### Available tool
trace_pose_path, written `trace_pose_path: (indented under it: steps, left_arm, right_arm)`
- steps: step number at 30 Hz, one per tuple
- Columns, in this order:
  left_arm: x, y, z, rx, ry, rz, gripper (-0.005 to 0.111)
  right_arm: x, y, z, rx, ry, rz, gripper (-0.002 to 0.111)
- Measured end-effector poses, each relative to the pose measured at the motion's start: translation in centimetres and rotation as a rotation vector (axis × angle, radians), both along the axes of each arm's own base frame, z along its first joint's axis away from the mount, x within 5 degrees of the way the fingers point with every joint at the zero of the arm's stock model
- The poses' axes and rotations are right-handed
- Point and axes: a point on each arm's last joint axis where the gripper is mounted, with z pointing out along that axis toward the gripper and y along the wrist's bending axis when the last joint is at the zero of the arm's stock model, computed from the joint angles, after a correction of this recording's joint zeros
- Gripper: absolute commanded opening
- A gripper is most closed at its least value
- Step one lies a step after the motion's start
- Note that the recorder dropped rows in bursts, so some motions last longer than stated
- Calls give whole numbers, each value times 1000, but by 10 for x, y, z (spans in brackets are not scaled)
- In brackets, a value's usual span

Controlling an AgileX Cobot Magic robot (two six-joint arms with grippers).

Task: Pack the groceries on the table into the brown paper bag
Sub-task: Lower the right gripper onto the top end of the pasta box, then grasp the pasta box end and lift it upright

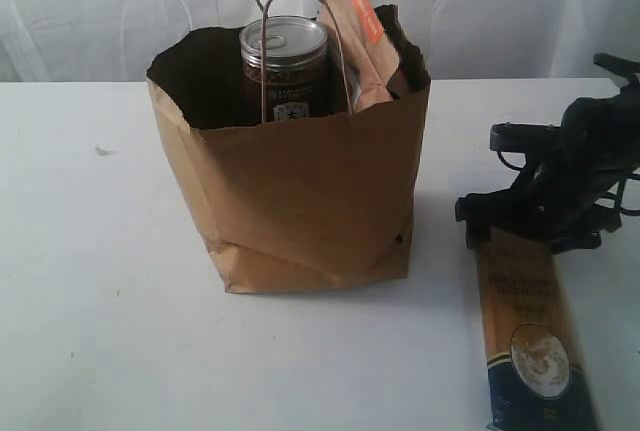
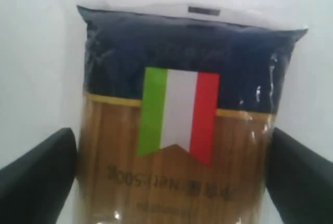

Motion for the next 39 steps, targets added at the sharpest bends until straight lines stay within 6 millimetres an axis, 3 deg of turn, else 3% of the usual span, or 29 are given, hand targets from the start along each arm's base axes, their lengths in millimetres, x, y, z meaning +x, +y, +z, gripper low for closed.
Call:
trace_pose_path:
  steps: [2, 4, 8, 9, 10, 17, 22, 31, 39]
  left_arm:
    - [0, 0, 0, 0, 0, 0, 0]
    - [0, 0, 0, 0, 0, 0, 0]
    - [0, 0, 0, 0, 0, 0, 0]
    - [0, 0, 0, 0, 0, 0, 0]
    - [0, 0, 0, 0, 0, 0, 0]
    - [0, 0, 0, 0, 0, 0, 0]
    - [0, 0, 0, 0, 0, 0, 0]
    - [0, 0, 0, 0, 0, 0, 0]
    - [0, 0, 0, 0, 0, 0, 0]
  right_arm:
    - [2, 0, -5, -10, 11, 12, 84]
    - [3, 1, -8, -22, 18, 32, 70]
    - [6, 1, -12, -35, 8, 57, 15]
    - [7, 1, -12, -33, 6, 55, 4]
    - [7, 2, -12, -27, 7, 51, 1]
    - [4, 2, 0, -38, -20, 109, 1]
    - [-11, 1, 31, -52, -18, 166, 0]
    - [-42, -3, 133, -57, -291, 209, 0]
    - [-93, 1, 216, 81, -549, 238, 0]
